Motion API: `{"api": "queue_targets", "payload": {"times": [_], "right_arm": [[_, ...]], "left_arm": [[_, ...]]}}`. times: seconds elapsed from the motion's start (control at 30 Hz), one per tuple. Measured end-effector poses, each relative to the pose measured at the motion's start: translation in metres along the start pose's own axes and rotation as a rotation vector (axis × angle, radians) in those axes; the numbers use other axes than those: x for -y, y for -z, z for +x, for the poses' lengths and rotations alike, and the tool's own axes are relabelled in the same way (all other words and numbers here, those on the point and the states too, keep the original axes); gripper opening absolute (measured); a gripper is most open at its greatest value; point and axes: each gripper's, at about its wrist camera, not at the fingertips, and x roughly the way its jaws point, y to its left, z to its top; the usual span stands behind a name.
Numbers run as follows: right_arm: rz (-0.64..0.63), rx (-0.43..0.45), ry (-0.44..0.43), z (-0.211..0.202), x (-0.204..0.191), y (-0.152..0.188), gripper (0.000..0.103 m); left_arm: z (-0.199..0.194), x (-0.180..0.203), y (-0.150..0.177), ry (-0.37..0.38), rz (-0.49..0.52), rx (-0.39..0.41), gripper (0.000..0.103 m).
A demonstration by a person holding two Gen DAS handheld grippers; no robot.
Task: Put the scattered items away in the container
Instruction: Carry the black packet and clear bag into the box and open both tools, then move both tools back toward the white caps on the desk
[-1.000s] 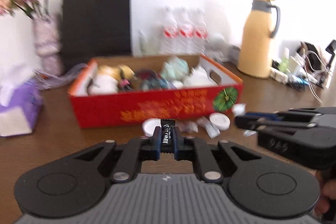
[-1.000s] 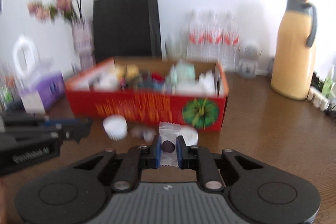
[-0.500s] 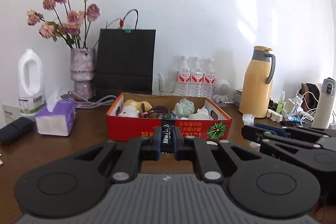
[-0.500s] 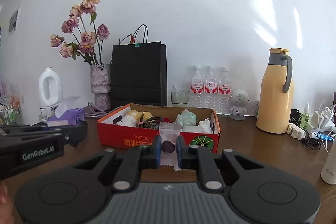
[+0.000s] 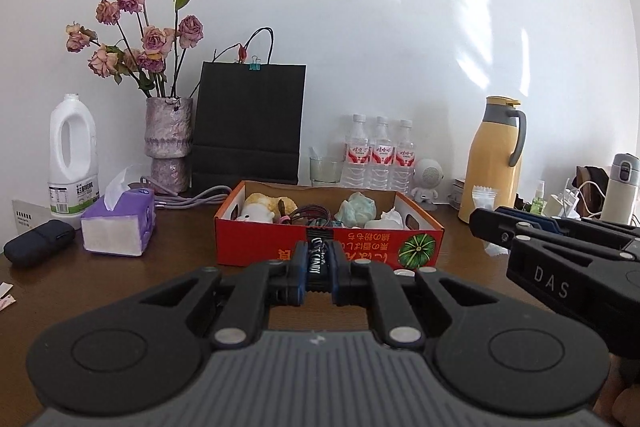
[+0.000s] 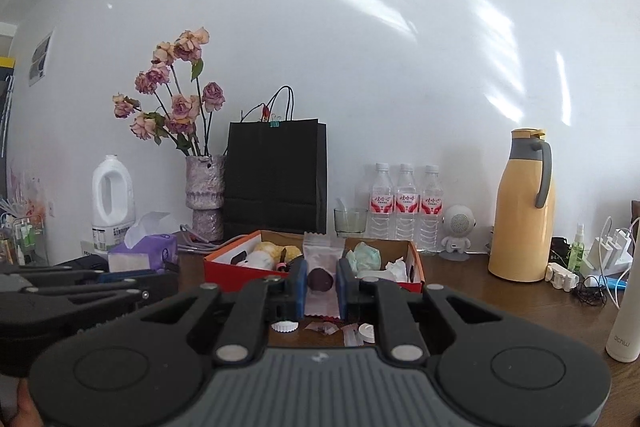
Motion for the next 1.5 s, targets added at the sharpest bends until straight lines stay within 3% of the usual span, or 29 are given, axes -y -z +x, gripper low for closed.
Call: {"api": "queue_targets", "payload": {"times": [0.27, 0.37, 0.47, 0.57, 0.63, 0.77, 0.87, 0.9, 1.03, 1.07, 1.17, 1.2, 1.23, 1.33, 1.5], "right_arm": [[0.0, 0.016, -0.008, 0.114, 0.034, -0.044, 0.014], [-0.026, -0.04, -0.012, 0.175, 0.051, -0.07, 0.014], [0.027, -0.216, -0.05, 0.247, 0.076, -0.086, 0.014], [0.118, -0.474, -0.078, 0.324, 0.105, -0.08, 0.014], [0.147, -0.598, -0.084, 0.366, 0.116, -0.068, 0.014], [0.034, -0.807, -0.052, 0.422, 0.109, -0.033, 0.015], [-0.03, -0.89, -0.021, 0.442, 0.101, -0.012, 0.017], [-0.03, -0.898, -0.014, 0.444, 0.101, -0.011, 0.019], [0.067, -0.872, -0.046, 0.435, 0.111, -0.033, 0.052], [0.076, -0.865, -0.044, 0.431, 0.112, -0.04, 0.055], [0.094, -0.851, -0.029, 0.419, 0.117, -0.061, 0.059], [0.102, -0.848, -0.03, 0.415, 0.118, -0.068, 0.06], [0.109, -0.845, -0.034, 0.41, 0.118, -0.074, 0.066], [0.099, -0.851, -0.035, 0.393, 0.119, -0.085, 0.082], [0.112, -0.87, -0.001, 0.37, 0.12, -0.09, 0.083]], "left_arm": [[0.124, -0.015, -0.065, 0.023, 0.016, 0.028, 0.012], [0.186, -0.018, -0.089, 0.007, 0.1, 0.008, 0.012], [0.262, -0.03, -0.1, 0.083, 0.036, -0.212, 0.012], [0.328, -0.04, -0.092, 0.099, 0.003, -0.404, 0.012], [0.36, -0.042, -0.083, 0.083, 0.012, -0.496, 0.012], [0.405, -0.039, -0.061, 0.128, 0.036, -0.683, 0.013], [0.42, -0.038, -0.056, 0.123, 0.0, -0.753, 0.023], [0.42, -0.038, -0.058, 0.137, -0.01, -0.755, 0.035], [0.405, -0.041, -0.081, 0.158, -0.005, -0.73, 0.052], [0.401, -0.044, -0.088, 0.157, -0.011, -0.724, 0.056], [0.392, -0.052, -0.108, 0.12, -0.022, -0.728, 0.076], [0.388, -0.054, -0.113, 0.095, -0.022, -0.728, 0.094], [0.385, -0.055, -0.118, 0.05, -0.013, -0.726, 0.103], [0.374, -0.047, -0.125, -0.033, 0.058, -0.738, 0.103], [0.352, -0.045, -0.132, -0.094, 0.094, -0.735, 0.103]]}}
